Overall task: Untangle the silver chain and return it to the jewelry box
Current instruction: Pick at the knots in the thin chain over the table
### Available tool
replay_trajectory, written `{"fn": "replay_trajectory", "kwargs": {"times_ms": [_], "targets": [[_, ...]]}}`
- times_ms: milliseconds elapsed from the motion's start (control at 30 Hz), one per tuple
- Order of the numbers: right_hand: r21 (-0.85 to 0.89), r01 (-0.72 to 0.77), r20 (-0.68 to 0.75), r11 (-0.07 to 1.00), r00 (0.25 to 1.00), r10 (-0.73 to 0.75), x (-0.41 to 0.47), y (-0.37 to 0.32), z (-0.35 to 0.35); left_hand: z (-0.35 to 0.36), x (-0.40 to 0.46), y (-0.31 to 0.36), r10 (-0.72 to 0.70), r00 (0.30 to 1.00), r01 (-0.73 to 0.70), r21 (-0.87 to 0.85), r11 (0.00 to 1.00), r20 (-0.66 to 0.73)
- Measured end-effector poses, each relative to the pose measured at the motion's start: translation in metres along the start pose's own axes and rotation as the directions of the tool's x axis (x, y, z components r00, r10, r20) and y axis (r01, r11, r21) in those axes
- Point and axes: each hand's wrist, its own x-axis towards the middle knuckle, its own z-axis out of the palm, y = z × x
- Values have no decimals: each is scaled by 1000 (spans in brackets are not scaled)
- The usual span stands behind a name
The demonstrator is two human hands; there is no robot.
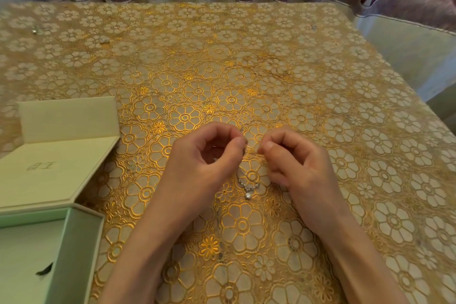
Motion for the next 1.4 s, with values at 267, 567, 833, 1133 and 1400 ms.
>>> {"fn": "replay_trajectory", "kwargs": {"times_ms": [267,567,833,1133,1400], "targets": [[-164,95,14,982,996,-94,0,1,3,0,1,2,59,998,-59,-13,998,24],[-121,57,41,991,998,-52,-1,-1,2,-1,1,1,55,998,-56,26,998,9],[93,-46,22,995,999,44,0,-2,-4,-2,1,-3,29,998,-33,97,995,47],[-134,77,44,988,996,-72,0,2,2,-1,1,1,75,997,-75,83,994,-1],[73,-35,28,997,999,34,0,-1,-3,0,2,-1,40,999,-40,81,996,-1]]}}
